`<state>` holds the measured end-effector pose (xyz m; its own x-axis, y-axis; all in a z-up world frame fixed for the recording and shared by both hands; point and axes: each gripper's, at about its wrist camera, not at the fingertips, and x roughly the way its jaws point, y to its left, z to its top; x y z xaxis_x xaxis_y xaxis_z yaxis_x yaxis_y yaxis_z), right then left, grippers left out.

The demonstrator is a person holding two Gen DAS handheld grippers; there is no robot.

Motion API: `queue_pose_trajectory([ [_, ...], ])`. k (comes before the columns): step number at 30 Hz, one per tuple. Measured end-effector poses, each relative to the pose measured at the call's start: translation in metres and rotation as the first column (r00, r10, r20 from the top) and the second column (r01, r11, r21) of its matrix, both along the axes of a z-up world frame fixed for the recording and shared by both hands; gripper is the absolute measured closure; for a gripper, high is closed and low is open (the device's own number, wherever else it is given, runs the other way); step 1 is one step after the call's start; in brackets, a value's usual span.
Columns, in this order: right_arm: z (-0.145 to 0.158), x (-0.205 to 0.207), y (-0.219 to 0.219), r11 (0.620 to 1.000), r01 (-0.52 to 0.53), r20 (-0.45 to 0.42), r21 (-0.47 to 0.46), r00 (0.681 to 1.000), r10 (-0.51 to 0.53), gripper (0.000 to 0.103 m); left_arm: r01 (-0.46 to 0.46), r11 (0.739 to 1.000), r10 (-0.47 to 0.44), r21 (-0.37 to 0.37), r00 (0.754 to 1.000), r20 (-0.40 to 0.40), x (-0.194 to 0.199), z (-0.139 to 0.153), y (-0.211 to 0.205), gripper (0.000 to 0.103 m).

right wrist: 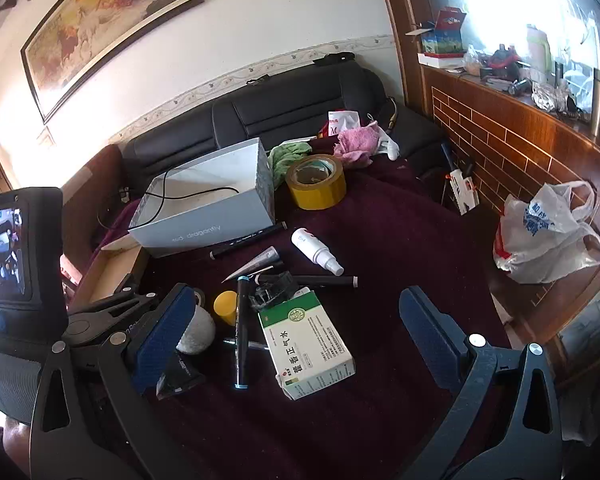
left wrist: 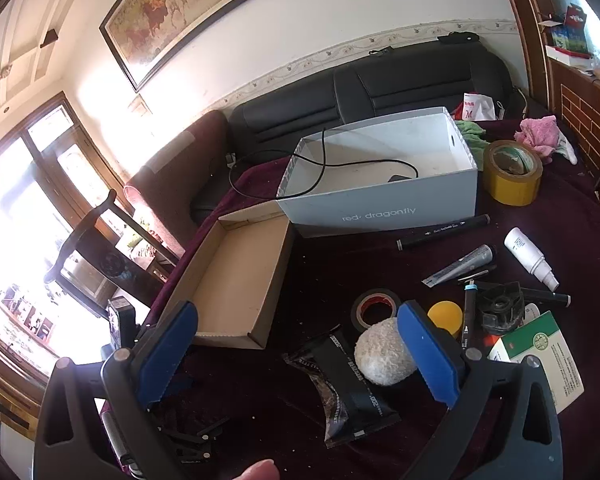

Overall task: Organize objects
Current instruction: 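Move both tools over the cluttered table toward the items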

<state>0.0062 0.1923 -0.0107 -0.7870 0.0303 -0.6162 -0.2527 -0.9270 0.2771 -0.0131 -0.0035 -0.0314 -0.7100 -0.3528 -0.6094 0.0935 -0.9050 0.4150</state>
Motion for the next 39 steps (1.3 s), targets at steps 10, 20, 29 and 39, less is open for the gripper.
queue_pose_trajectory([
  [10,0.006,0.0,-0.004,0.999,0.01,0.004,0.043,1.0,-0.01,0.0,0.015,1.0,-0.015,0.015,1.0,0.0,0.004,0.002,0.0,0.002],
  [20,-0.016,0.021,0.014,0.996,0.068,0.04,0.054,0.997,-0.07,0.0,0.309,0.82,-0.38,0.482,0.923,0.056,0.01,0.046,-0.009,0.005],
  [29,-0.011,0.099,0.048,0.973,0.176,-0.161,-0.151,0.966,-0.2,0.0,0.228,-0.442,-0.799,0.868,0.34,-0.496,0.023,0.145,-0.032,0.002],
  [39,-0.009,0.112,0.041,0.978,0.19,-0.181,-0.083,0.962,-0.202,0.0,0.243,-0.509,-0.783,0.826,0.268,-0.561,0.032,0.176,-0.012,0.001],
])
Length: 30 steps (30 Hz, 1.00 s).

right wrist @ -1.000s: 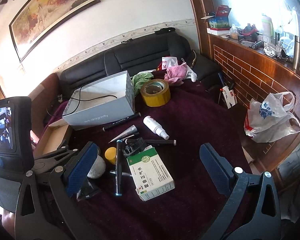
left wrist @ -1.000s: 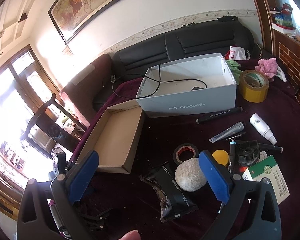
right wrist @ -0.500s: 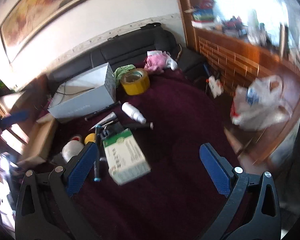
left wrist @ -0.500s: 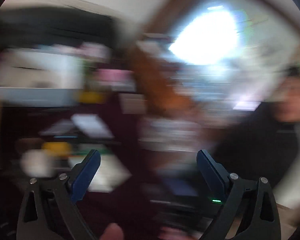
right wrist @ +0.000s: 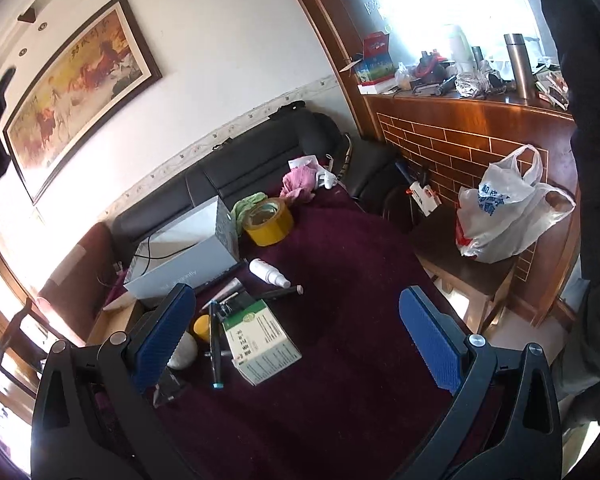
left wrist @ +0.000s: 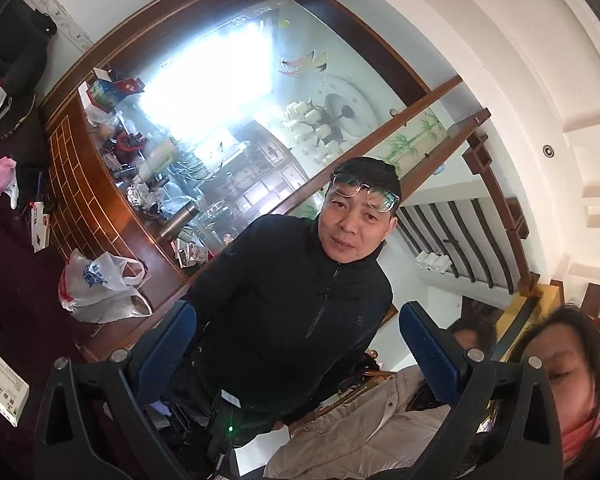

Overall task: Organize objects
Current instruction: 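Move both tools over the cluttered table toward the items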

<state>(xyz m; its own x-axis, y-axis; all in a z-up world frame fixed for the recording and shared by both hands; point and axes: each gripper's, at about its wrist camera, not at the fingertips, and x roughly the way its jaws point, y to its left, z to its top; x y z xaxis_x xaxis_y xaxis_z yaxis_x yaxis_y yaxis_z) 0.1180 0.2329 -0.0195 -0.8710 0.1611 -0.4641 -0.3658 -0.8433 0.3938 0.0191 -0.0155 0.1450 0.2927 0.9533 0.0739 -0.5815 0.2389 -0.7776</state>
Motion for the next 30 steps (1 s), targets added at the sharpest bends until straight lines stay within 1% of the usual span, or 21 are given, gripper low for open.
queue_pose_trajectory([
  [7,0.0,0.006,0.002,1.0,0.008,-0.001,0.012,1.0,-0.008,0.0,0.02,1.0,-0.019,-0.018,0.999,0.035,-0.001,-0.006,0.011,0.001],
  [13,0.0,0.007,0.0,1.0,0.002,-0.001,0.017,1.0,-0.002,0.0,0.001,0.999,0.001,-0.036,0.998,0.067,-0.004,-0.013,0.01,0.0],
  [14,0.0,0.007,0.0,1.0,0.0,0.0,0.019,1.0,0.0,0.0,-0.016,0.998,0.019,-0.059,0.998,0.055,-0.004,-0.014,0.01,0.0],
  [15,0.0,0.006,-0.001,1.0,-0.002,0.0,0.022,1.0,0.002,0.0,-0.055,0.993,0.058,-0.107,0.998,0.02,-0.003,-0.014,0.01,0.0],
  [16,0.001,0.006,-0.002,1.0,-0.005,0.0,0.023,1.0,0.005,0.0,-0.096,0.984,0.095,-0.151,0.995,-0.016,-0.002,-0.014,0.011,0.0],
  [17,0.001,0.005,-0.004,1.0,-0.008,0.001,0.026,1.0,0.008,0.0,-0.161,0.965,0.15,-0.208,0.986,-0.067,0.0,-0.013,0.012,0.0],
  [18,0.001,0.004,-0.006,0.999,-0.014,0.003,0.032,1.0,0.014,0.0,-0.251,0.926,0.221,-0.281,0.966,-0.133,0.001,-0.014,0.013,0.0],
  [19,0.002,0.003,-0.007,0.999,-0.019,0.005,0.035,1.0,0.019,0.0,-0.319,0.891,0.275,-0.323,0.946,-0.175,0.0,-0.017,0.014,0.0],
  [20,0.002,0.001,-0.009,0.999,-0.024,0.008,0.042,1.0,0.023,0.0,-0.446,0.808,0.372,-0.386,0.893,-0.252,-0.001,-0.023,0.011,0.0],
  [21,0.002,0.0,-0.01,0.998,-0.026,0.011,0.051,1.0,0.025,0.0,-0.513,0.752,0.418,-0.414,0.857,-0.303,-0.003,-0.027,0.009,0.0],
  [23,0.002,-0.001,-0.014,0.997,-0.033,0.01,0.074,0.999,0.032,0.0,-0.667,0.58,0.501,-0.467,0.744,-0.441,-0.006,-0.041,0.004,0.0],
  [24,0.003,-0.001,-0.015,0.995,-0.033,0.007,0.092,0.999,0.032,0.0,-0.73,0.49,0.522,-0.476,0.683,-0.511,-0.008,-0.05,0.001,0.0],
  [25,0.003,-0.001,-0.015,0.994,-0.035,0.002,0.103,0.999,0.035,0.0,-0.793,0.373,0.523,-0.481,0.608,-0.597,-0.011,-0.063,-0.001,0.0],
  [26,0.003,-0.002,-0.015,0.993,-0.04,-0.001,0.109,0.999,0.041,0.0,-0.829,0.287,0.504,-0.48,0.557,-0.661,-0.012,-0.074,-0.001,0.0],
  [27,0.002,-0.003,-0.015,0.993,-0.045,0.0,0.113,0.999,0.045,0.0,-0.847,0.236,0.484,-0.476,0.527,-0.699,-0.014,-0.082,0.0,0.0],
  [28,0.001,-0.005,-0.014,0.992,-0.05,0.005,0.115,0.999,0.05,0.0,-0.86,0.168,0.457,-0.482,0.502,-0.734,-0.018,-0.095,-0.003,0.0],
  [29,-0.001,-0.006,-0.014,0.992,-0.057,0.011,0.116,0.998,0.056,0.0,-0.855,0.108,0.445,-0.507,0.497,-0.745,-0.024,-0.109,-0.008,0.001],
  [30,-0.003,-0.009,-0.013,0.991,-0.064,0.02,0.119,0.998,0.062,0.0,-0.84,0.073,0.459,-0.538,0.507,-0.73,-0.03,-0.123,-0.017,0.001],
])
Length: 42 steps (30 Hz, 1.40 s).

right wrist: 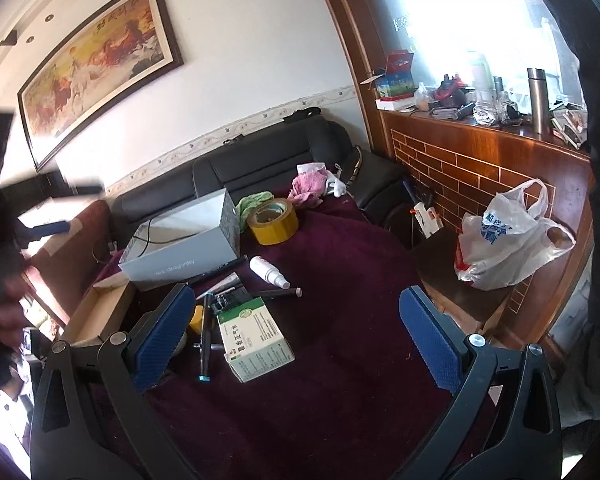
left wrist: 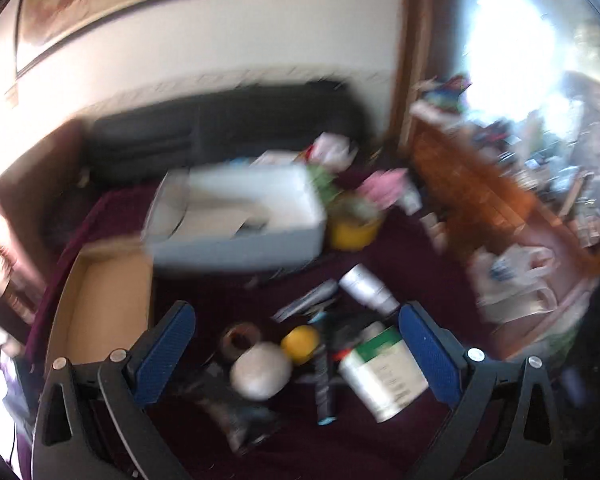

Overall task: Organize objects
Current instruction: 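Move both tools over the cluttered table toward the items, then grasp the black snack bag with the left tool while the right tool grasps the green-white medicine box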

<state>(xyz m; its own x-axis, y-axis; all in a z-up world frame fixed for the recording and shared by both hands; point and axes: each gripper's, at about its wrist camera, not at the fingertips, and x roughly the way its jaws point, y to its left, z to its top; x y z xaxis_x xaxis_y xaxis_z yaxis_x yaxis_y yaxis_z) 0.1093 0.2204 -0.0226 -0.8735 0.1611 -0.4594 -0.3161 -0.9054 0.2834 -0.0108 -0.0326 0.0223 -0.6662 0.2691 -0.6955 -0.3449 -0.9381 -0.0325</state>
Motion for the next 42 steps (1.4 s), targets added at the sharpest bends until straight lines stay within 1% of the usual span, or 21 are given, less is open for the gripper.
queue_pose_trajectory([
  [2,-0.005,-0.005,0.004,1.0,-0.018,0.015,-0.005,1.0,0.018,0.0,-0.094,0.995,0.094,-0.018,0.995,0.023,-0.004,-0.017,-0.017,0.002],
  [4,-0.011,-0.011,0.008,0.998,-0.051,0.03,-0.021,0.998,0.052,0.0,-0.173,0.981,0.172,-0.085,0.985,-0.017,-0.001,-0.028,-0.03,0.003],
  [5,-0.014,-0.016,0.009,0.997,-0.078,0.039,-0.024,0.996,0.079,0.0,-0.194,0.973,0.192,-0.124,0.981,-0.031,0.001,-0.036,-0.036,0.003],
  [7,-0.021,-0.024,0.009,0.993,-0.12,0.06,-0.024,0.991,0.121,0.0,-0.211,0.964,0.212,-0.164,0.977,-0.012,0.004,-0.052,-0.043,0.003],
  [10,-0.033,-0.037,0.008,0.985,-0.165,0.095,-0.045,0.981,0.169,0.0,-0.244,0.96,0.257,-0.14,0.963,0.081,0.008,-0.082,-0.06,0.003],
  [12,-0.04,-0.042,0.005,0.983,-0.178,0.108,-0.041,0.977,0.182,0.0,-0.26,0.956,0.273,-0.137,0.958,0.091,0.013,-0.084,-0.063,0.003],
  [15,-0.044,-0.042,0.001,0.983,-0.182,0.108,-0.026,0.977,0.184,0.0,-0.174,0.98,0.182,-0.1,0.98,0.077,0.024,-0.073,-0.048,0.003],
  [16,-0.045,-0.041,0.0,0.983,-0.18,0.105,-0.025,0.978,0.182,0.0,-0.132,0.989,0.137,-0.074,0.988,0.07,0.027,-0.067,-0.041,0.003],
  [17,-0.046,-0.04,-0.001,0.983,-0.183,0.103,-0.029,0.977,0.186,0.0,-0.072,0.997,0.071,0.003,0.993,0.09,0.029,-0.061,-0.039,0.003],
  [18,-0.047,-0.041,-0.001,0.981,-0.191,0.104,-0.035,0.976,0.194,0.0,-0.001,0.993,-0.016,0.121,0.99,0.138,0.028,-0.056,-0.041,0.003],
  [20,-0.048,-0.044,-0.002,0.976,-0.212,0.103,-0.05,0.971,0.217,0.0,0.05,0.964,-0.103,0.259,0.976,0.194,0.02,-0.055,-0.049,0.003],
  [21,-0.048,-0.045,-0.003,0.974,-0.223,0.097,-0.049,0.969,0.227,0.0,0.037,0.961,-0.095,0.275,0.975,0.201,0.018,-0.057,-0.055,0.002],
  [22,-0.048,-0.047,-0.004,0.972,-0.23,0.092,-0.039,0.968,0.233,0.0,0.005,0.97,-0.055,0.243,0.979,0.198,0.016,-0.06,-0.06,0.002],
  [23,-0.048,-0.05,-0.005,0.97,-0.241,0.089,-0.012,0.966,0.241,0.0,-0.041,0.984,0.007,0.172,0.981,0.192,0.014,-0.068,-0.066,0.002],
  [26,-0.055,-0.065,-0.009,0.958,-0.286,0.12,0.027,0.952,0.28,0.0,-0.084,0.995,0.071,0.048,0.972,0.226,0.012,-0.1,-0.07,0.003],
  [28,-0.063,-0.077,-0.012,0.953,-0.302,0.16,0.029,0.942,0.294,0.0,-0.097,0.995,0.101,-0.029,0.968,0.23,0.015,-0.121,-0.065,0.003],
  [29,-0.069,-0.083,-0.013,0.95,-0.31,0.179,0.026,0.937,0.3,0.0,-0.111,0.991,0.125,-0.073,0.965,0.232,0.016,-0.133,-0.06,0.003],
  [32,-0.08,-0.101,-0.019,0.942,-0.333,0.216,0.027,0.922,0.32,0.0,-0.167,0.973,0.203,-0.157,0.945,0.257,0.009,-0.157,-0.053,0.006],
  [36,-0.09,-0.125,-0.031,0.932,-0.36,0.251,0.038,0.906,0.34,0.0,-0.218,0.949,0.273,-0.23,0.931,0.244,-0.004,-0.176,-0.048,0.01],
  [39,-0.099,-0.14,-0.035,0.93,-0.365,0.278,0.037,0.898,0.341,0.001,-0.242,0.944,0.3,-0.225,0.914,0.273,-0.012,-0.186,-0.048,0.01],
  [42,-0.11,-0.148,-0.037,0.925,-0.378,0.315,0.035,0.883,0.348,0.001,-0.247,0.937,0.311,-0.248,0.913,0.264,-0.013,-0.19,-0.046,0.01],
])
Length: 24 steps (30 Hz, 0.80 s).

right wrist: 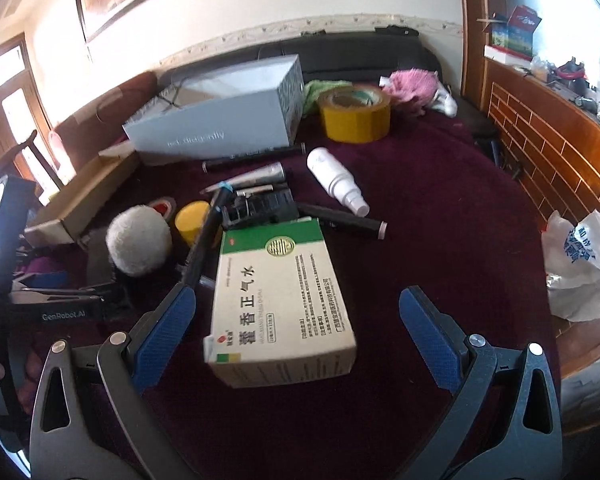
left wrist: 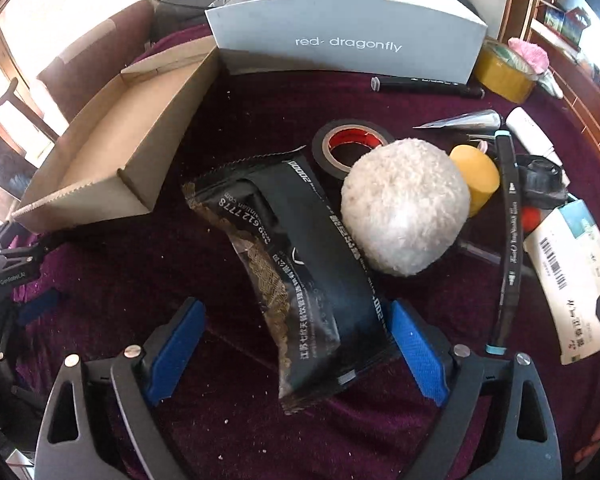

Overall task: Organize objects
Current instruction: 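Grasp the black snack bag with the left tool while the right tool grasps the green-white medicine box, then lift the black bag with the left tool while the right tool lifts the medicine box toward the cardboard tray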

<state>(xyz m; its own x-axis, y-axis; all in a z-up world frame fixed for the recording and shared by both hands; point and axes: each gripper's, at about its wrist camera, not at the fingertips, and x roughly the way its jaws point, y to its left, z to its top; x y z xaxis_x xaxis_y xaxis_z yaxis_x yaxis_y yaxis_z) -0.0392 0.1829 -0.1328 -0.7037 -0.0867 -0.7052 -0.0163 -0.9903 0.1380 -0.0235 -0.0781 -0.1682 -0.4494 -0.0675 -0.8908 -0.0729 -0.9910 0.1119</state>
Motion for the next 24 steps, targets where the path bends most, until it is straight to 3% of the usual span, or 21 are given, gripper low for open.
queue_pose_trajectory([
  [4,-0.009,-0.008,-0.008,0.999,-0.021,0.031,0.041,0.999,0.02,0.001,-0.045,0.999,0.045,0.012,0.999,0.03,-0.003,-0.001,-0.003,0.013],
  [8,-0.012,-0.015,-0.009,0.995,0.004,0.075,0.102,0.997,-0.012,0.001,-0.029,0.998,0.029,0.049,0.999,0.017,0.0,0.0,-0.001,0.034],
  [12,-0.017,-0.016,-0.005,0.989,0.055,0.132,0.138,0.989,-0.074,0.018,-0.042,0.997,0.042,0.059,0.999,0.001,0.004,0.001,-0.006,0.042],
  [16,-0.016,-0.012,-0.006,0.985,0.021,0.12,0.173,0.992,-0.042,0.023,-0.047,0.996,0.049,0.078,0.999,-0.015,0.007,0.002,-0.013,0.049],
  [24,-0.011,0.006,0.001,0.994,0.009,0.091,0.113,0.996,-0.019,0.031,-0.048,0.998,0.051,0.038,0.994,-0.093,0.022,0.02,-0.019,0.061],
])
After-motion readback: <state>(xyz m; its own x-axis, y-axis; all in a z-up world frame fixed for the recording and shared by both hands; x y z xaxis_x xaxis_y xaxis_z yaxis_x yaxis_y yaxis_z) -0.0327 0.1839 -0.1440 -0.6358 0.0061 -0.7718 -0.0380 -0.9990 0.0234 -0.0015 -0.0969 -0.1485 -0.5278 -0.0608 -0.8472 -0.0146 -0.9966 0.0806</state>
